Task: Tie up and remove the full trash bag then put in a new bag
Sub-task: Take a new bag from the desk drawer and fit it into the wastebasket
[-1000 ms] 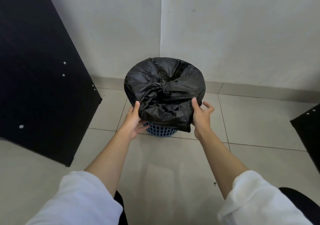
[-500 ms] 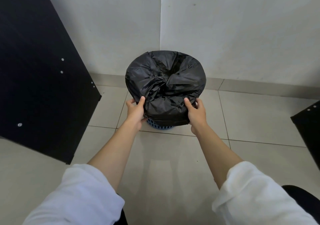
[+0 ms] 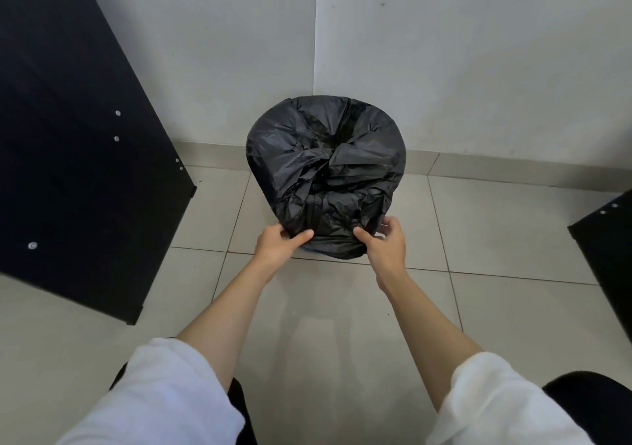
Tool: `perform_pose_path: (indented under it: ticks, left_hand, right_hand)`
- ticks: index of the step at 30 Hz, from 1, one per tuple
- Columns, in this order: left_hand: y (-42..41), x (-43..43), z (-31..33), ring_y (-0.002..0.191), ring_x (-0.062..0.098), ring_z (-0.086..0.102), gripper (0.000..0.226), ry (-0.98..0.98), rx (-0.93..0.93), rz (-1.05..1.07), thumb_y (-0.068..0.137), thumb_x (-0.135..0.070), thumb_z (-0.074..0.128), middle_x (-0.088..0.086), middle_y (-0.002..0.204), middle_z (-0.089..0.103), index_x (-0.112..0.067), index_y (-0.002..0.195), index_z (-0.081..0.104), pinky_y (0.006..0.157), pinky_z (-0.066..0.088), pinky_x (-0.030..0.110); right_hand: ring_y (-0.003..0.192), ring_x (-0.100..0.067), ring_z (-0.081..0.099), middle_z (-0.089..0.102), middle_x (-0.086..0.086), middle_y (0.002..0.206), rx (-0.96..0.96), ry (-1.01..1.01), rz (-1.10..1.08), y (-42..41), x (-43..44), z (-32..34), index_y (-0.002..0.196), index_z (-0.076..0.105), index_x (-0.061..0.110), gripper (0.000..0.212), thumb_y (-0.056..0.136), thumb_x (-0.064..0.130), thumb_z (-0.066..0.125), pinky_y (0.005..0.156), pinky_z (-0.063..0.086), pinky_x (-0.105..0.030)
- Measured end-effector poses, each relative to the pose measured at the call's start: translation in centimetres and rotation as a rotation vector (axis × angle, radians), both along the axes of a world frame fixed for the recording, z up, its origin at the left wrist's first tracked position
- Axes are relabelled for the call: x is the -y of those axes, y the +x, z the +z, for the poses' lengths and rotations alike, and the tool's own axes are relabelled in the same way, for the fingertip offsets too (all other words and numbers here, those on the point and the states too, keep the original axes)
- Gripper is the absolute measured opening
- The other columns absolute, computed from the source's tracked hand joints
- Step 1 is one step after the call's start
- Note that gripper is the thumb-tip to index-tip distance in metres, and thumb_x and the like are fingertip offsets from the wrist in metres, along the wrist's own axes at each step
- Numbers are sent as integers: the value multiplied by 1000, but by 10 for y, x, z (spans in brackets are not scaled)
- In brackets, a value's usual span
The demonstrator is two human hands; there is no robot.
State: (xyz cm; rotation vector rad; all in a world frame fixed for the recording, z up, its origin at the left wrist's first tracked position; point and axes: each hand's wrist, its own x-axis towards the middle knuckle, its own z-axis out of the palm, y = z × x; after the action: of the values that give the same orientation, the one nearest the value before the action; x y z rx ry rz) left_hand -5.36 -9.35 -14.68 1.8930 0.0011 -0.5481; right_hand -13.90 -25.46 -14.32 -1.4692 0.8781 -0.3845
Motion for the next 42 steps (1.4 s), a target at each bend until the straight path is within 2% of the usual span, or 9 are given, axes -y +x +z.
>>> perform_pose_path:
  ticks: [5,10,12,18,22,27,34,39,42]
  left_hand:
    - [-11,-6,16,85,20,50,47,185,531,286,82,-53,63,1,91,49,-14,101,44,74,44,35]
    - [5,15,21,101,19,48,29,543,1131,-132,91,-38,47,0,108,59,-23,110,64,77,39,33]
    - [11,26,25,101,19,53,35,557,1130,-249,88,-45,45,-2,105,62,-25,105,68,79,38,34]
    - [24,22,30,127,20,43,48,431,982,-178,92,-55,37,-1,123,57,-24,118,64,103,30,42]
    - [40,17,34,144,16,21,45,503,762,-261,100,-49,26,-7,146,42,-34,140,42,114,14,47]
    - [55,9,42,137,15,29,62,834,635,-341,97,-57,18,-2,132,54,-21,113,66,111,11,57]
    - [31,29,42,113,16,56,39,427,1186,-385,96,-42,36,-5,114,63,-23,115,64,94,33,33]
    - [19,29,17,122,17,52,37,515,1202,-382,93,-38,44,-3,119,64,-24,122,62,105,30,41]
    - [-2,29,16,119,19,42,30,446,1159,-177,91,-34,55,2,121,56,-20,118,56,96,39,40]
  right_hand:
    - [97,-28,63,66,-15,111,1,72,28,-2,11,1,104,61,10,18,88,2,62,85,53,-33]
    - [105,-22,58,55,-9,118,-48,33,106,9,8,1,100,63,9,23,85,21,51,93,47,-33]
    - [95,-17,53,49,-5,102,-65,-86,181,7,6,4,78,56,17,23,83,39,57,86,44,-29]
    - [119,-21,36,43,-4,123,-301,-751,447,-10,18,-4,115,60,6,55,82,49,66,100,36,-31]
    - [107,-22,48,55,-5,111,-197,-786,347,-10,17,0,116,57,6,29,92,23,60,86,40,-29]
    - [96,-25,56,59,-4,98,-193,-705,325,-4,20,-3,103,58,8,16,90,16,62,74,36,-25]
    - [112,-12,34,40,7,119,-61,-597,151,-9,8,0,115,39,24,56,69,38,68,95,31,-35]
    - [127,-18,29,38,1,134,-109,-681,242,-18,12,-11,108,60,21,36,79,38,72,104,35,-45]
    - [122,-14,33,39,2,132,-58,-632,262,-22,10,-12,119,50,18,60,72,41,79,101,36,-32]
